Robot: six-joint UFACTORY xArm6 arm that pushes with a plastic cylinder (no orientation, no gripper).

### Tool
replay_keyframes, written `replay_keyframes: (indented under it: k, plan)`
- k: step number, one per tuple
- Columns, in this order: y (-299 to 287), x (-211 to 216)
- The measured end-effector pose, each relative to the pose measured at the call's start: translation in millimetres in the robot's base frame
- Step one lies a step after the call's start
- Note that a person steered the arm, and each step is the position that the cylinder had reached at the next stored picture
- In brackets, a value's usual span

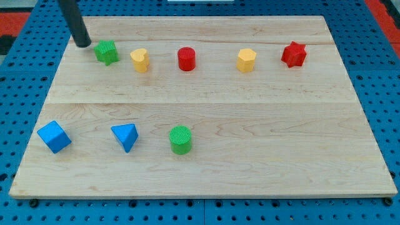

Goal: Place the green star at the bottom right side of the board

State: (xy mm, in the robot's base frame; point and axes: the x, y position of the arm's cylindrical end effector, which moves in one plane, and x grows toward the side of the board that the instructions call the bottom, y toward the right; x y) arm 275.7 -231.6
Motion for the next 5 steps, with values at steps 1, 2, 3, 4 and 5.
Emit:
replay_keyframes:
  k: [1, 2, 3, 4, 5]
  plan:
    - [25, 17]
    - [46, 67]
    - [85, 107]
    - [141, 122]
    - [151, 171]
